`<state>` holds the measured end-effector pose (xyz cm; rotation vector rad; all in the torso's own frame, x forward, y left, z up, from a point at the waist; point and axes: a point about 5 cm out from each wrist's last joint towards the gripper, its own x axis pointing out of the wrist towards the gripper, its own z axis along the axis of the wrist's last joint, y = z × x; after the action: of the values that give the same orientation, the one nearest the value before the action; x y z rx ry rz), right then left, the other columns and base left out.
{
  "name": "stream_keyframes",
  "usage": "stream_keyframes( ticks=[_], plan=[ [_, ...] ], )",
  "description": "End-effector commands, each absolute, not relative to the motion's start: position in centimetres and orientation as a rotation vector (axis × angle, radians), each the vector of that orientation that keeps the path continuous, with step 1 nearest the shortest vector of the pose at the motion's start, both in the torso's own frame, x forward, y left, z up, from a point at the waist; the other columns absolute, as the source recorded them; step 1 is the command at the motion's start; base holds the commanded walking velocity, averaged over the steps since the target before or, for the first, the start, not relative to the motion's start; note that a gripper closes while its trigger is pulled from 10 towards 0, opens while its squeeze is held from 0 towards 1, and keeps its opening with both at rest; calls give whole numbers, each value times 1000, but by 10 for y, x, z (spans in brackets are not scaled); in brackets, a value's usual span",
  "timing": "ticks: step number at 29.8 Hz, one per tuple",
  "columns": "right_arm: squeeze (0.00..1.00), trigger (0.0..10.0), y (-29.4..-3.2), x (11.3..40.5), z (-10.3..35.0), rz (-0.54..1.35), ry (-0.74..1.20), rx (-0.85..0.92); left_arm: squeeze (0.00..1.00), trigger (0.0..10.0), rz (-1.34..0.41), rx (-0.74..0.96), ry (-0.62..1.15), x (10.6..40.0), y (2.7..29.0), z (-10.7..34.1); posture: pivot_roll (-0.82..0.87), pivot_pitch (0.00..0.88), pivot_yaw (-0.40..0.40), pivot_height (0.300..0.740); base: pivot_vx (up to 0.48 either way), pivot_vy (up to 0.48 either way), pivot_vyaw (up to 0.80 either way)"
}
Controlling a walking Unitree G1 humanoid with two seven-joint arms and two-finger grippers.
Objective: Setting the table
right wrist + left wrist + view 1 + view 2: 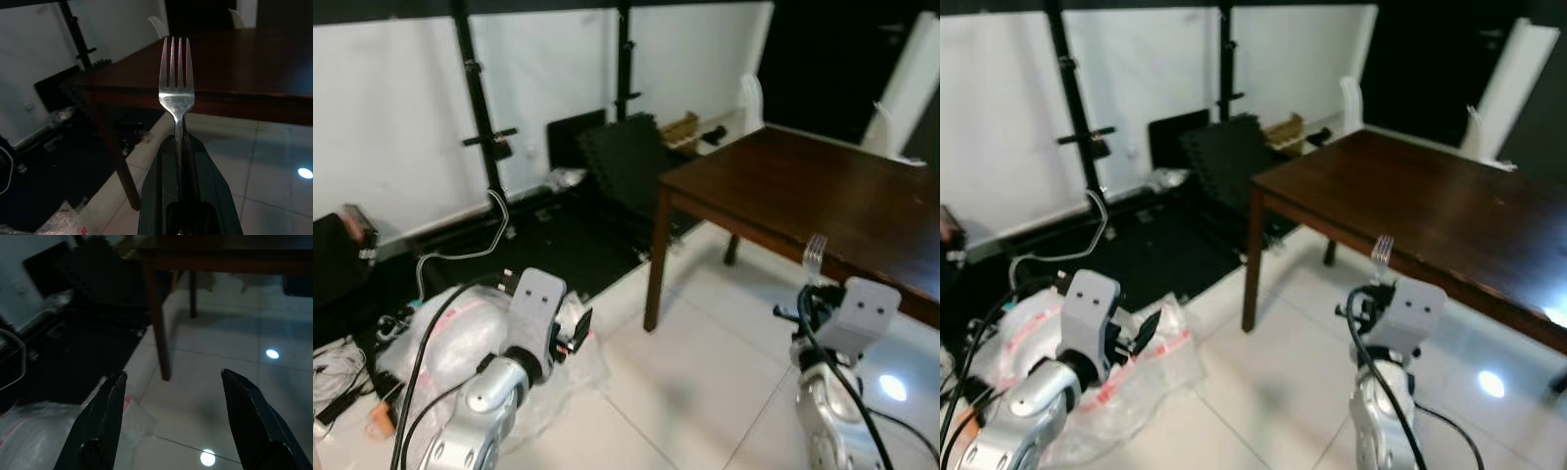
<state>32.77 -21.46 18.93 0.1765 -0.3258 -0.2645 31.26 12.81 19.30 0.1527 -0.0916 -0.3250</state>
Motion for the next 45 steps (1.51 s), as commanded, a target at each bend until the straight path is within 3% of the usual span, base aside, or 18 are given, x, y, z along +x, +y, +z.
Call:
stream_keyframes(
  ticks=[1, 10, 19, 38, 45],
  plan=[
    [0, 10000, -219, 326, 187, -284, -322, 166, 0, 10000, -331, 163, -86, 313, 127, 189, 53, 122, 86, 740, 0, 0, -775],
    [0, 10000, -220, 325, 189, -294, -331, 156, 0, 10000, -335, 162, -96, 321, 126, 187, 46, 122, 87, 740, 221, 0, -774],
    [0, 10000, -220, 323, 190, -293, -342, 152, 0, 10000, -362, 159, -113, 322, 121, 189, 41, 125, 89, 740, 480, 0, -49],
    [0, 10000, -220, 324, 190, -289, -339, 142, 0, 10000, -383, 166, -122, 322, 117, 187, 37, 124, 85, 740, 480, 0, -760],
    [0, 10000, -220, 324, 191, -284, -340, 135, 0, 10000, -388, 166, -124, 322, 116, 187, 35, 121, 83, 740, 478, 0, 0]
  ],
)
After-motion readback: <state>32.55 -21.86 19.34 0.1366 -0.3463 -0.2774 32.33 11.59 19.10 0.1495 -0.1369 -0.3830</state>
